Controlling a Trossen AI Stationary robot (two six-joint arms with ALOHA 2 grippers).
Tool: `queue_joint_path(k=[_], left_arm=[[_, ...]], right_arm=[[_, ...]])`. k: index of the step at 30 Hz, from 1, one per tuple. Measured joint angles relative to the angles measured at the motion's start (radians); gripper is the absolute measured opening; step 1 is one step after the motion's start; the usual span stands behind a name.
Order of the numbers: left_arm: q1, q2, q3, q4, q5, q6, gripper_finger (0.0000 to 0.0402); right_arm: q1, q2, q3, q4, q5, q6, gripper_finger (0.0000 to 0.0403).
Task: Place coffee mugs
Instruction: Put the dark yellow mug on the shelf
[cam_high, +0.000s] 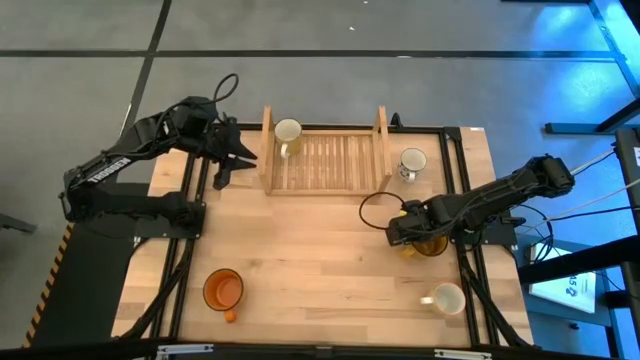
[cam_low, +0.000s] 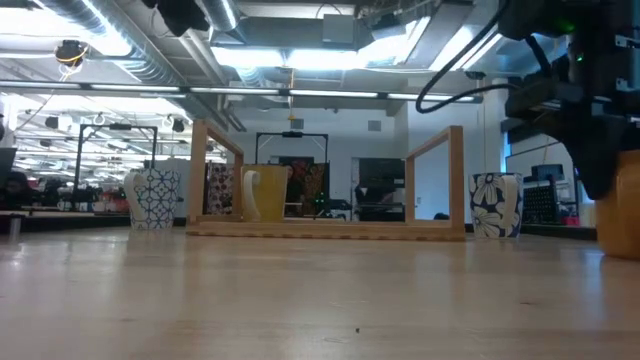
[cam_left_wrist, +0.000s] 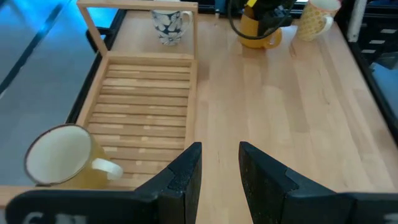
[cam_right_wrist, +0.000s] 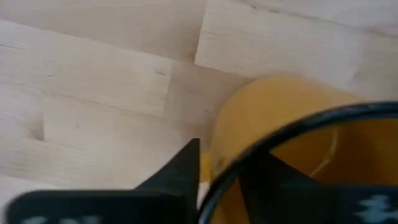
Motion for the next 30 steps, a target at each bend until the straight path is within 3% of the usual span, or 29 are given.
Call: queue_joint_path(k=[5, 14, 23, 30], left_arm=[[0.000, 0.000, 0.000, 0.000, -0.005, 0.000, 0.0100], [0.000, 0.000, 0.000, 0.001, -0.005, 0.035, 0.0100], [0.000, 0.000, -0.026, 0.020, 0.012, 0.046, 0.0100], [0.000, -0.020, -0.064, 0.025, 0.013, 0.046, 0.0100]], right_arm=[[0.001, -0.002, 0.002, -0.033, 0.003, -0.029, 0.0013], [0.000, 0.001, 0.079, 0.000, 0.050, -0.163, 0.0006], [0.000, 0.032, 0.228, 0.178, 0.108, -0.505, 0.0004], [-0.031, 0.200, 0.455, 0.180, 0.113, -0.846, 0.0003]])
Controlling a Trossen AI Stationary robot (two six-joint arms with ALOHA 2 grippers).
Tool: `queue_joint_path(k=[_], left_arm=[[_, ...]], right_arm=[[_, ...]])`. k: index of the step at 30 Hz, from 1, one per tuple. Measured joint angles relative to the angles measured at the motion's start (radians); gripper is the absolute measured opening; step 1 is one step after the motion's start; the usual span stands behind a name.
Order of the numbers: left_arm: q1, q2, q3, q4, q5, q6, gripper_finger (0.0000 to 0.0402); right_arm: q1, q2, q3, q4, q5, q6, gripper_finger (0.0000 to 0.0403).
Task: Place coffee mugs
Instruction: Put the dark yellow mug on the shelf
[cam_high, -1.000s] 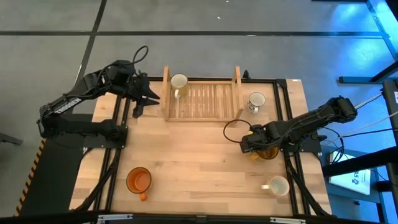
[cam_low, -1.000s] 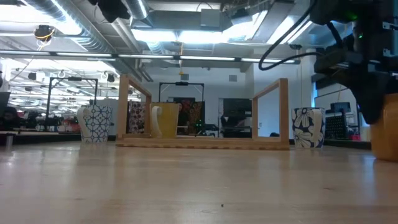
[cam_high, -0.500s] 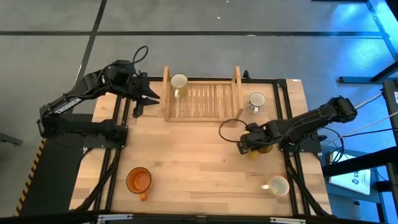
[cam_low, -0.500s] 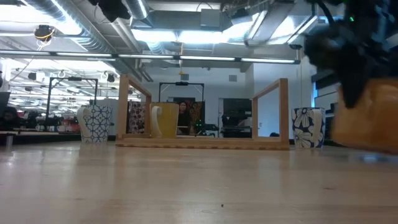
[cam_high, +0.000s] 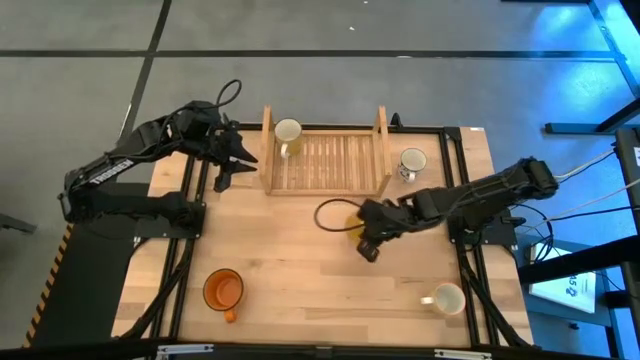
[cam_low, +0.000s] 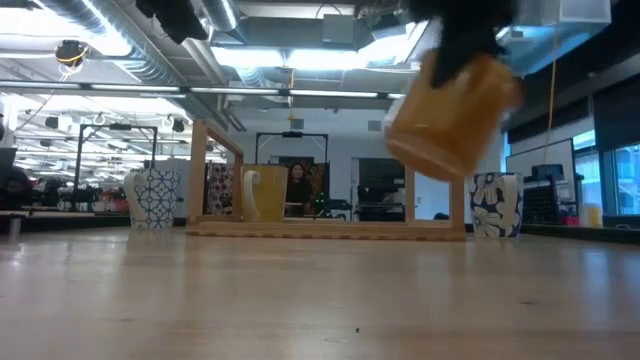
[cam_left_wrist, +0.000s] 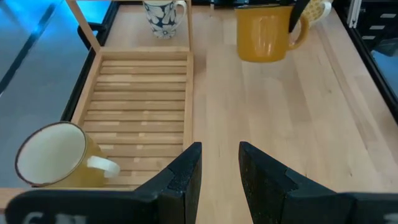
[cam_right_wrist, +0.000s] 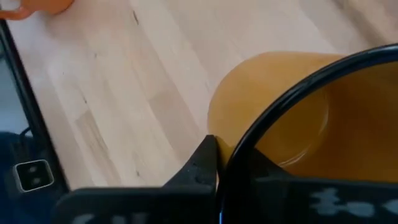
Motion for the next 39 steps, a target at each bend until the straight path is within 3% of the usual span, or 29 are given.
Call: queue_joint_path(k=[9, 17, 28, 39], left_arm=[[0.000, -0.001, -0.001, 0.005, -0.028, 0.007, 0.0100], [0.000, -0.001, -0.001, 0.011, -0.029, -0.013, 0.0100], [0.000, -0.001, -0.001, 0.009, -0.090, -0.028, 0.0100], [0.000, -0.001, -0.001, 0.010, -0.095, -0.050, 0.0100]], right_arm=[[-0.165, 0.213, 0.331, -0.130, 0.029, -0.386, 0.0003], [-0.327, 0.349, 0.488, -0.150, -0.007, -0.644, 0.0003], [-0.521, 0.494, 0.566, -0.169, -0.041, -0.780, 0.0003], [-0.606, 0.583, 0.567, -0.067, -0.060, -0.788, 0.0003]])
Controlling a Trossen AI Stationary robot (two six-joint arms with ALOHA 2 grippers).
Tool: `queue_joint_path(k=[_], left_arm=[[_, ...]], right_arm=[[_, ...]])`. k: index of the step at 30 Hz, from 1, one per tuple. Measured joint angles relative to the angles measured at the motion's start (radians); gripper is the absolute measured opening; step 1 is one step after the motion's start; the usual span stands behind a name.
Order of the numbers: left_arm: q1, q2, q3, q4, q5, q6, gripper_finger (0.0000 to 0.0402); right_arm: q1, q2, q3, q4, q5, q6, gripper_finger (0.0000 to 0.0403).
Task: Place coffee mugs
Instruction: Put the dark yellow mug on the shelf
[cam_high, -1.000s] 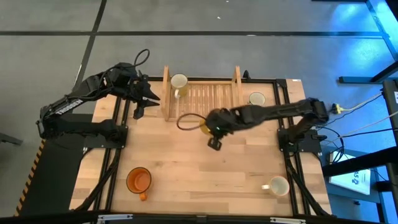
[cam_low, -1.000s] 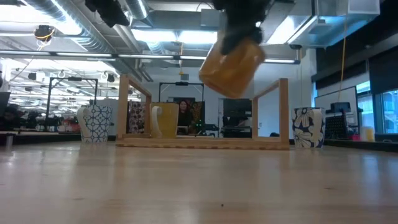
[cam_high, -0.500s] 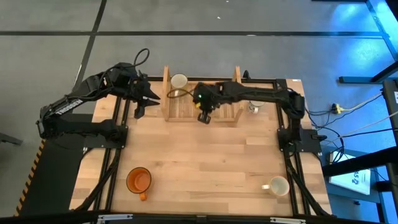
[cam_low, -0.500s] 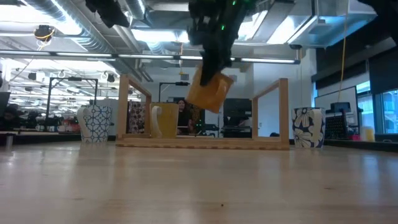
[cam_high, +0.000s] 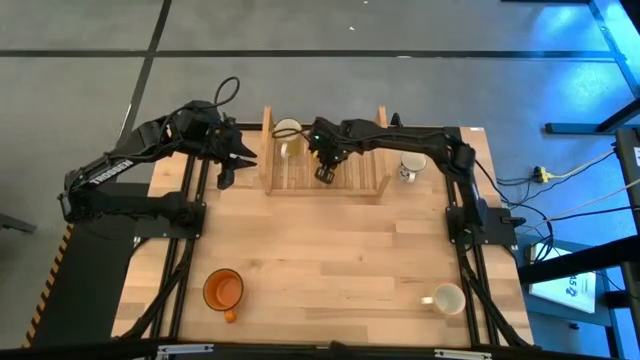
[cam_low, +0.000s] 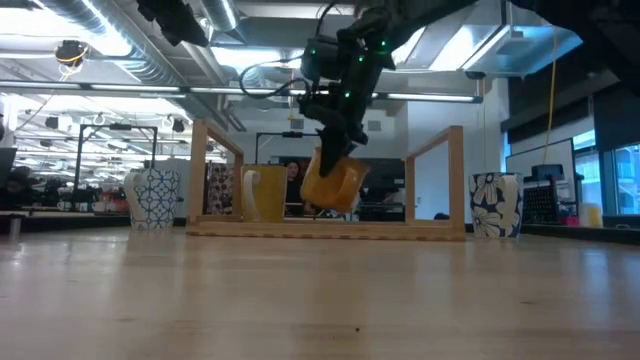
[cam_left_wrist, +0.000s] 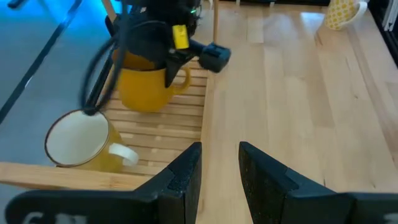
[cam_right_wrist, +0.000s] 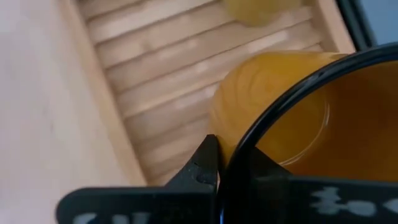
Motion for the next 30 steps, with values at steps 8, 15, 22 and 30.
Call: queue_joint_path(k=[8, 15, 22, 30], left_arm=[[0.000, 0.000, 0.000, 0.025, -0.029, -0.031, 0.0100], [0.000, 0.000, 0.000, 0.039, -0.029, -0.033, 0.0100], [0.000, 0.000, 0.000, 0.046, -0.029, -0.052, 0.0100], [0.000, 0.001, 0.000, 0.045, -0.029, -0.054, 0.0100]], right_arm=[[-0.055, 0.031, -0.001, 0.088, -0.019, 0.228, 0.0003], [-0.064, 0.069, 0.000, 0.188, -0.063, 0.311, 0.0003], [-0.062, 0.082, 0.003, 0.189, -0.028, 0.321, 0.0003], [-0.065, 0.086, 0.001, 0.223, 0.009, 0.343, 0.0010]])
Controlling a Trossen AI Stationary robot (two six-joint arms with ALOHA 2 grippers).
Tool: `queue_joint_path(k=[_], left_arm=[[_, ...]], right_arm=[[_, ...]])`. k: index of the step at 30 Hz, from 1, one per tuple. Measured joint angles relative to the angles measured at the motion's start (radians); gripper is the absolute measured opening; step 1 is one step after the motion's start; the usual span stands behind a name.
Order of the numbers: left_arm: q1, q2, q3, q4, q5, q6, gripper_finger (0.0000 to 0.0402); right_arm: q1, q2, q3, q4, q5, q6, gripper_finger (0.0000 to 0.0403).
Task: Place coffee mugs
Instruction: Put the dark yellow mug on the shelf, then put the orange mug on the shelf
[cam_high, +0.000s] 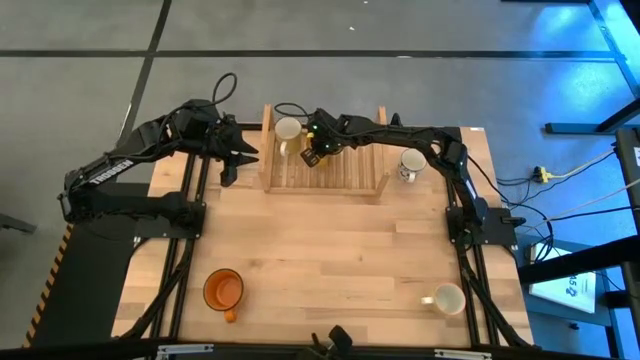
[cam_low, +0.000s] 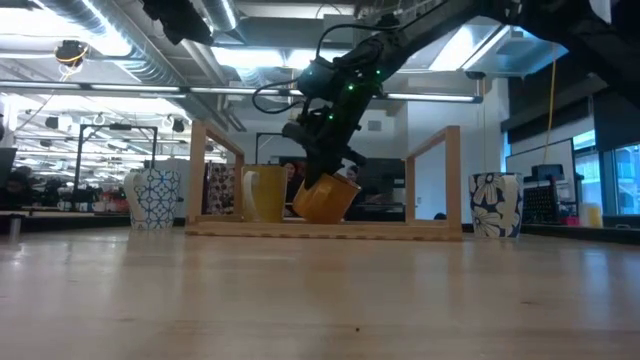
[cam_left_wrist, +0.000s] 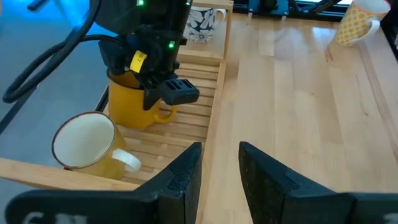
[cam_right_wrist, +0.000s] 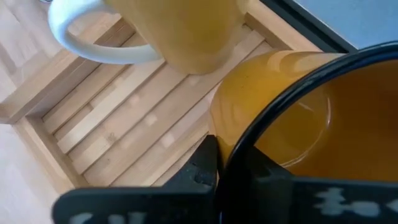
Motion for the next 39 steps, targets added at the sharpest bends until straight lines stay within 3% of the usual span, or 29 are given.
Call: queue_joint_path(k=[5, 19, 31, 39], left_arm=[[0.000, 0.000, 0.000, 0.000, 0.000, -0.001, 0.0100], [0.000, 0.000, 0.000, -0.001, 0.000, -0.001, 0.0100], [0.000, 0.000, 0.000, -0.002, 0.000, -0.001, 0.0100], [0.000, 0.000, 0.000, -0.002, 0.017, -0.004, 0.0100]], right_arm=[[0.001, 0.001, -0.002, 0.014, 0.011, 0.003, 0.0028], [0.001, 0.002, -0.001, 0.075, 0.051, 0.004, 0.0140], [0.014, 0.013, -0.001, 0.115, 0.055, 0.002, 0.0156], [0.059, -0.144, -0.001, 0.001, 0.008, -0.006, 0.0156]])
